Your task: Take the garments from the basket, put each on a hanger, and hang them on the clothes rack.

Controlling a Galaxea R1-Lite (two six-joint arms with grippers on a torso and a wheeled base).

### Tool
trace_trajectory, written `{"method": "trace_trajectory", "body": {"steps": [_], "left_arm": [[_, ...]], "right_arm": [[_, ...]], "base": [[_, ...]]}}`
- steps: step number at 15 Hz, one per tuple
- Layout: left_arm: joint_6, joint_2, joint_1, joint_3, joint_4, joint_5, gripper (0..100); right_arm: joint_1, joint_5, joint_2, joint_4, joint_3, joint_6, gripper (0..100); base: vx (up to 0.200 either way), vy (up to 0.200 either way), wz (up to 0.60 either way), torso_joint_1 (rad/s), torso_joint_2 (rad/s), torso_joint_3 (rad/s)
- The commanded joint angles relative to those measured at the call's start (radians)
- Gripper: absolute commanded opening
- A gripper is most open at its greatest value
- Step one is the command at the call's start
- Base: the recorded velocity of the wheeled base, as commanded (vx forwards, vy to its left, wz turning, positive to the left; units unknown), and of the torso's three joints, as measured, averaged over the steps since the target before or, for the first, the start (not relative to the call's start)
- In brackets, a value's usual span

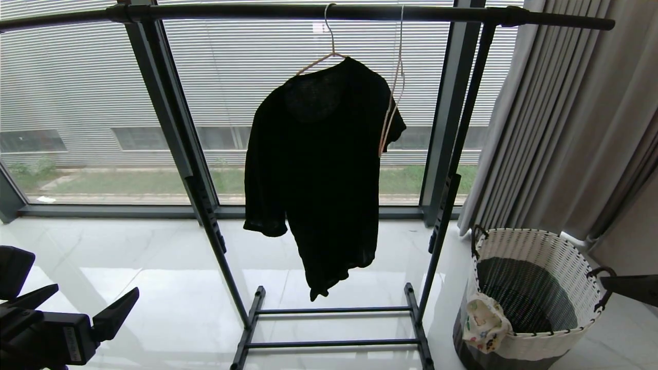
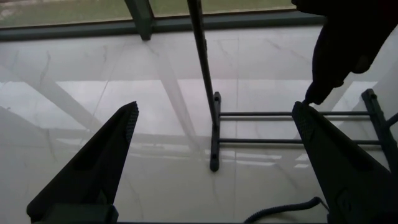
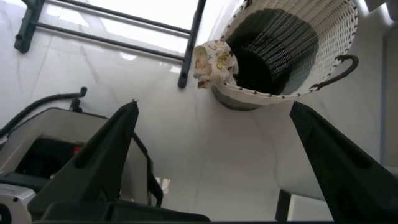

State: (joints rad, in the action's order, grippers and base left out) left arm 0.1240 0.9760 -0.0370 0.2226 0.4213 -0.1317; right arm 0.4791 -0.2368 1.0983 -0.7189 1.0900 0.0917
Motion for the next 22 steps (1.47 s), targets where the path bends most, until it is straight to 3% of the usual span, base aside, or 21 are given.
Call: {"method": "trace_trajectory", "body": {"steps": [1,16,22], "left_arm": [[0.000,0.004,0.000,0.000,0.001,0.000,100],[0.002,0.003,0.000,0.004,0.001,0.000,100],[0.002,0.003,0.000,0.006,0.001,0.000,100]], "right_arm": [[-0.007,0.001,0.003,-0.001,-0.001,0.000,100],[-0.039,0.001,0.002,0.003,-0.032,0.000,100],[-0.039,0.001,-0.005,0.003,-0.042,0.000,100]], "base": [[0.000,-0.200,0.00,0.007,0.00,0.002],[0.000,-0.013,0.00,-0.001,0.01,0.004],[0.000,0.000,0.00,-0.114,0.38,0.256]]}}
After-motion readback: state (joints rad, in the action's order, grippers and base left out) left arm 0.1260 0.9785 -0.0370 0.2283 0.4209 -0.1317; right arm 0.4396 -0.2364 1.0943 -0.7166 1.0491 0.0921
